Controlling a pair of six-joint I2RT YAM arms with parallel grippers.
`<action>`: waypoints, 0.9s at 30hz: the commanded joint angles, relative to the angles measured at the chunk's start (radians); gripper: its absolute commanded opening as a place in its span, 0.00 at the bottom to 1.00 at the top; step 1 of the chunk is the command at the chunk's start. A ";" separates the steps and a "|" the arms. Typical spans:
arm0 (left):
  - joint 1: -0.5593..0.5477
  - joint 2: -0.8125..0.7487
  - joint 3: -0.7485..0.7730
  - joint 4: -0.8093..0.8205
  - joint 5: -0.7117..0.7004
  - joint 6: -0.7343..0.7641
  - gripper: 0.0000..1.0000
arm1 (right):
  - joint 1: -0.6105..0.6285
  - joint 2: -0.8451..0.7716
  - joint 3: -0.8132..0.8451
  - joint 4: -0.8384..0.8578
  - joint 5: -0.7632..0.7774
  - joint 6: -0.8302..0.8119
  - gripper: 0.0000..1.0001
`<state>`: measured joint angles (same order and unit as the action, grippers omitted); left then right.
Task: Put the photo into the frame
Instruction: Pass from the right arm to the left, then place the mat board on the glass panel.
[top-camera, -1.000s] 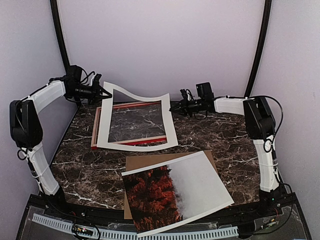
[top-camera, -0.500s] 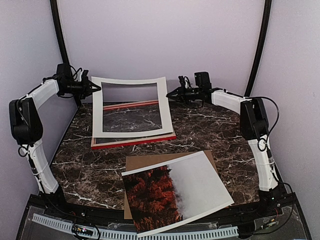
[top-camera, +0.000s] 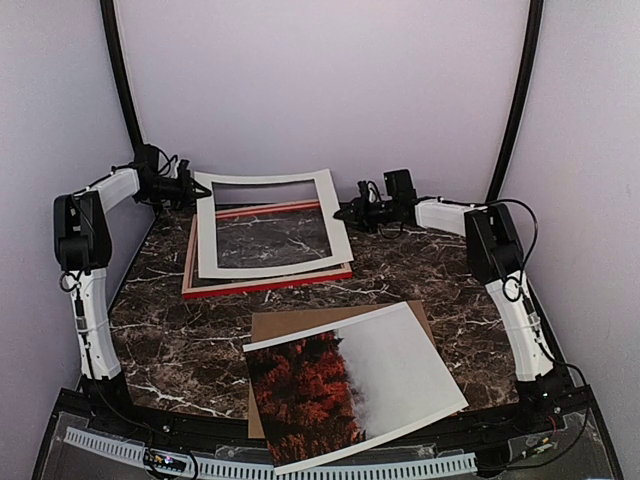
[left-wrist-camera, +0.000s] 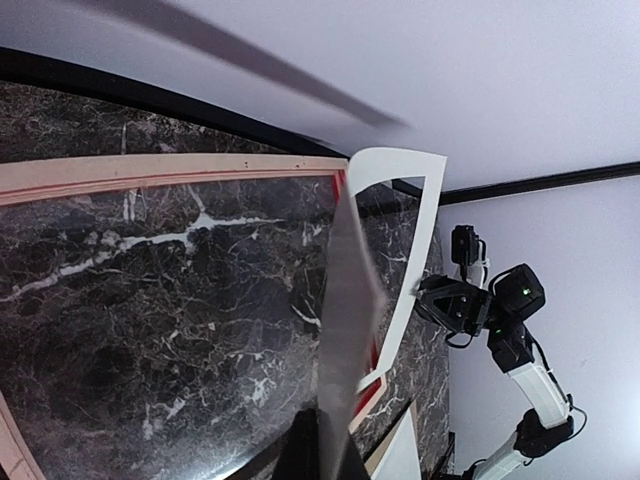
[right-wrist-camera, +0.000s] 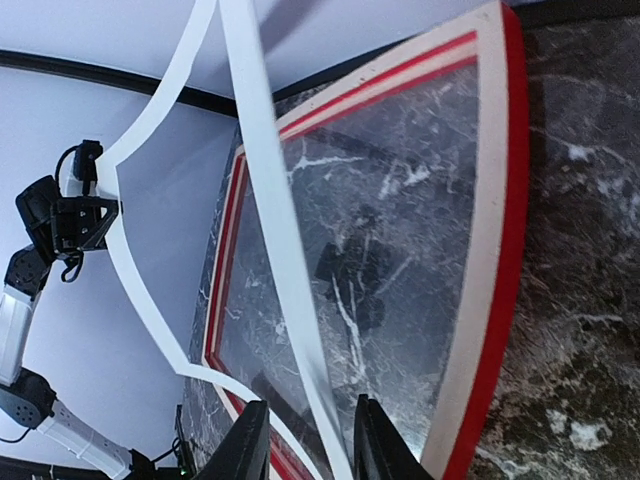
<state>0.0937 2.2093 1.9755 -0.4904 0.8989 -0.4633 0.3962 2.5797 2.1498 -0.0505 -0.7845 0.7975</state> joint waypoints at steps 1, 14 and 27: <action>0.003 0.040 0.077 -0.069 -0.011 0.065 0.00 | -0.019 -0.082 -0.095 0.024 0.029 -0.049 0.33; 0.019 0.148 0.225 -0.263 -0.031 0.223 0.00 | -0.028 -0.219 -0.291 0.015 0.079 -0.119 0.42; 0.055 0.180 0.274 -0.384 -0.047 0.346 0.00 | -0.028 -0.293 -0.437 0.042 0.078 -0.150 0.42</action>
<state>0.1390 2.3833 2.2185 -0.8253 0.8455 -0.1635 0.3676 2.3341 1.7496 -0.0456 -0.7120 0.6724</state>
